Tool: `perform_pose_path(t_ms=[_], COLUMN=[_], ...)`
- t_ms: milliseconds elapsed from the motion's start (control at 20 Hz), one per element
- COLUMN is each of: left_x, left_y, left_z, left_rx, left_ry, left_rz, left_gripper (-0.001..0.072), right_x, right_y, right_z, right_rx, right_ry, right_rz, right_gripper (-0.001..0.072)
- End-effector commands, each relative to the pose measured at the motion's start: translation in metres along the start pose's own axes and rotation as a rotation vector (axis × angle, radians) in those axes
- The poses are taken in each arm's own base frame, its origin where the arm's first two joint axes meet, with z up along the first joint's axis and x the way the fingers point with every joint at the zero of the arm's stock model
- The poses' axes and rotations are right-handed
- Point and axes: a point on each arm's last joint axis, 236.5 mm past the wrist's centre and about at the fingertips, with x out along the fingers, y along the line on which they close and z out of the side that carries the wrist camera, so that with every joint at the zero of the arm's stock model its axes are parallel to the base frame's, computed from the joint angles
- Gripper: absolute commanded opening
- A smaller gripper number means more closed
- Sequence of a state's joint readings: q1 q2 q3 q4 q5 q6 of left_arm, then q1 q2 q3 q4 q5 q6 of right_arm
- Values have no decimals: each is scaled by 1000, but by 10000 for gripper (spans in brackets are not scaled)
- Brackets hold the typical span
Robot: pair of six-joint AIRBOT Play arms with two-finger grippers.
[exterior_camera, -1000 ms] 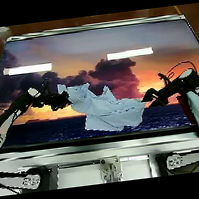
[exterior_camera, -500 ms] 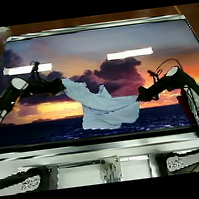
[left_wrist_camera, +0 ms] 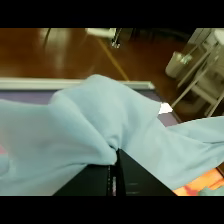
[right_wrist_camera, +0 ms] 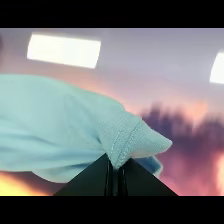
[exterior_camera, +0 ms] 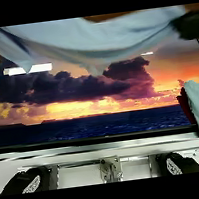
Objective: Fold the shirts.
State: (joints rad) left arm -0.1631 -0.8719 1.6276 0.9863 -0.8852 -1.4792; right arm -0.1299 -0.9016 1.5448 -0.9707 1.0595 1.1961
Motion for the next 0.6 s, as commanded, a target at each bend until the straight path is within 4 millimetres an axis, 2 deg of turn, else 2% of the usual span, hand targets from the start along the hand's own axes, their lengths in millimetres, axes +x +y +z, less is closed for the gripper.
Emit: perform_pose_path(t_ms=[0, 100, 200, 450, 550], left_x=[-93, -111, -119, -116, -109], left_y=[-65, -76, -76, -54, -38], left_z=[41, 13, -30, -113, -155], left_rx=[47, 32, 20, -62, -139], left_ry=[-141, -33, 137, 428, 549], left_rz=[-71, -83, -78, -40, -11], left_gripper=[39, 40, 40, 40, 39], right_x=[-127, -163, -178, -179, -181], right_y=[46, 52, 51, 22, 10], right_z=[86, 81, 57, -39, -62], right_rx=[-141, -136, -145, -142, -123], right_ry=[-380, -401, -324, 90, 199], right_rz=[-97, -152, -204, -312, -351], right_gripper=[59, 59, 59, 59, 59])
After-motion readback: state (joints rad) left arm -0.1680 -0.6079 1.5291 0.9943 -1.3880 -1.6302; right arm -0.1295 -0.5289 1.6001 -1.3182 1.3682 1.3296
